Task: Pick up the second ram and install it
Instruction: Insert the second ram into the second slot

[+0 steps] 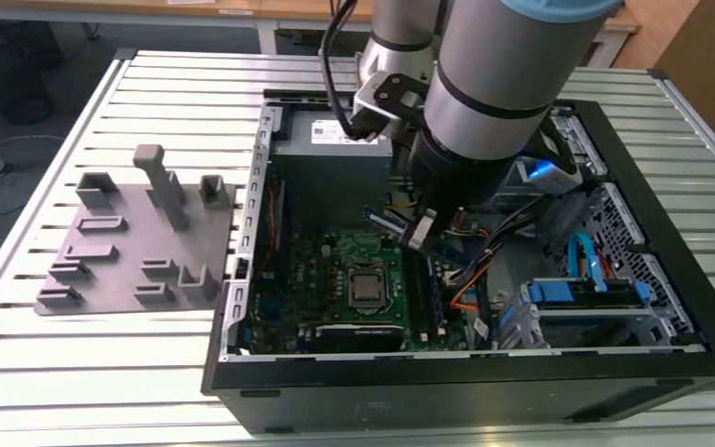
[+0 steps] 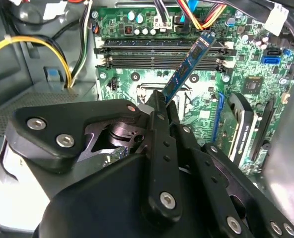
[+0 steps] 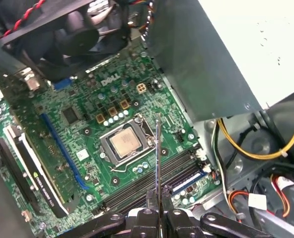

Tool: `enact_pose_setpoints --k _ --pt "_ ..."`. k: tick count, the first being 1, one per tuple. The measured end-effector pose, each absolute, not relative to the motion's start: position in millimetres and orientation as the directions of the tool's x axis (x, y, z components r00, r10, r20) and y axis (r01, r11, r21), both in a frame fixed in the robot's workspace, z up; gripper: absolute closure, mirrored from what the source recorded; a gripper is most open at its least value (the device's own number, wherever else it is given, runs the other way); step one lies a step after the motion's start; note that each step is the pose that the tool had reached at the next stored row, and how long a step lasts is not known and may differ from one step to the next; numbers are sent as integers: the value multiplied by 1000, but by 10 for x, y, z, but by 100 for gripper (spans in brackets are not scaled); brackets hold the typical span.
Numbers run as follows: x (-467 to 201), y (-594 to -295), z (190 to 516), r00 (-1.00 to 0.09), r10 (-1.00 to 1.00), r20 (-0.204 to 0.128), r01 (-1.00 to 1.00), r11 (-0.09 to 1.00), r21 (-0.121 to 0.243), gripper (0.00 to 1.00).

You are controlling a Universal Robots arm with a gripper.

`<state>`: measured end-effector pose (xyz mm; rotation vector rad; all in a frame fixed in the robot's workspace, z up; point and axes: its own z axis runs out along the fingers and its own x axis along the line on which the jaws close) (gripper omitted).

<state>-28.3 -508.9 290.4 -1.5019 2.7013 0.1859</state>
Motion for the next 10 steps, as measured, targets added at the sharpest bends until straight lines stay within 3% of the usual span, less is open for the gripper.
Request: enact_pose_setpoints --k 10 --pt "-283 -5089 2903 -623 -776 -98 -782 617 83 86"
